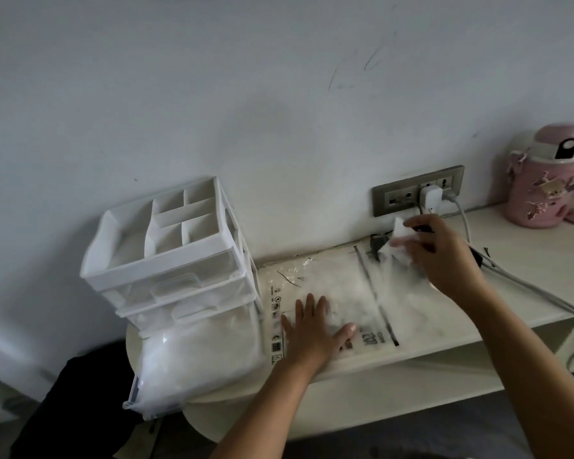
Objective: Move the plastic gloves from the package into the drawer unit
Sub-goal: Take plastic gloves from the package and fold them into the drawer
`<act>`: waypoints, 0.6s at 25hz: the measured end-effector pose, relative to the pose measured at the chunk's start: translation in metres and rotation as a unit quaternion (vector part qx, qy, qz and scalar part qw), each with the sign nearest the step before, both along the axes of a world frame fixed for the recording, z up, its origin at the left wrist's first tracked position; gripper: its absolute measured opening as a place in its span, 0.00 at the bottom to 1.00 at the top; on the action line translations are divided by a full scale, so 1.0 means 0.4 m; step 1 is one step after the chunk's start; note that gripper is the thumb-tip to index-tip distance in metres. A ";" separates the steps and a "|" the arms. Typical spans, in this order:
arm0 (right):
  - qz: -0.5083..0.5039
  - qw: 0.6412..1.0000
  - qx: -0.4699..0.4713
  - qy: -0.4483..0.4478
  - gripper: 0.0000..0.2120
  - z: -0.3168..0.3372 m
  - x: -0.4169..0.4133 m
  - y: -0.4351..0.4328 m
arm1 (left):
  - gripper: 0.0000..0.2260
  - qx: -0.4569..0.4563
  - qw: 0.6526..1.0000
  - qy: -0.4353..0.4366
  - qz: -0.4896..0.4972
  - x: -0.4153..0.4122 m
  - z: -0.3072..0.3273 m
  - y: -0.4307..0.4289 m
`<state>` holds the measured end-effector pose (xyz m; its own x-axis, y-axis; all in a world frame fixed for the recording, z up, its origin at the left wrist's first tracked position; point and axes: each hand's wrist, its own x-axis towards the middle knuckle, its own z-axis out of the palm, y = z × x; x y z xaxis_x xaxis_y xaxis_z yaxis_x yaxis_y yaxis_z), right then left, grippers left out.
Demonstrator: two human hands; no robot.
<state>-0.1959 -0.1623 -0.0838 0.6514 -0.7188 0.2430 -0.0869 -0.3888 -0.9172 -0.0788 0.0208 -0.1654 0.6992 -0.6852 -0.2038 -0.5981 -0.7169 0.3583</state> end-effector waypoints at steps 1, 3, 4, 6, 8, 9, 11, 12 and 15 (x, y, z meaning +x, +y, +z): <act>0.052 0.999 0.015 0.001 0.11 0.030 -0.010 0.007 | 0.60 -0.026 0.999 0.030 -0.002 0.003 0.017 -0.004; 0.164 0.986 0.011 0.034 0.13 0.081 -0.034 0.023 | 0.64 -0.141 0.982 0.124 0.003 0.017 0.061 -0.010; 0.226 0.972 0.011 0.059 0.14 0.103 -0.046 0.031 | 0.63 -0.210 0.962 0.175 0.000 0.023 0.090 -0.009; 0.345 0.932 0.036 0.103 0.17 0.127 -0.060 0.045 | 0.56 -0.316 0.900 0.298 -0.037 0.030 0.143 0.008; 0.416 0.899 0.059 0.123 0.17 0.139 -0.062 0.062 | 0.49 -0.343 0.843 0.401 -0.103 0.033 0.188 0.031; 0.434 0.890 0.066 0.126 0.16 0.143 -0.061 0.072 | 0.47 -0.334 0.834 0.421 -0.129 0.030 0.209 0.039; 0.446 0.883 0.077 0.121 0.14 0.147 -0.053 0.088 | 0.38 -0.315 0.821 0.439 -0.183 0.021 0.236 0.060; 0.438 0.888 0.074 0.122 0.13 0.152 -0.047 0.099 | 0.33 -0.313 0.814 0.452 -0.189 0.016 0.247 0.075; 0.372 0.914 0.037 0.160 0.10 0.150 -0.014 0.132 | 0.15 -0.327 0.831 0.440 -0.092 0.017 0.260 0.104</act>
<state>-0.2015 -0.1096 -0.0238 0.9956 -0.0545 -0.0764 -0.0916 -0.3867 -0.9176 -0.0719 0.0622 -0.0613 0.3479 -0.9294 -0.1229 0.0253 -0.1217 0.9922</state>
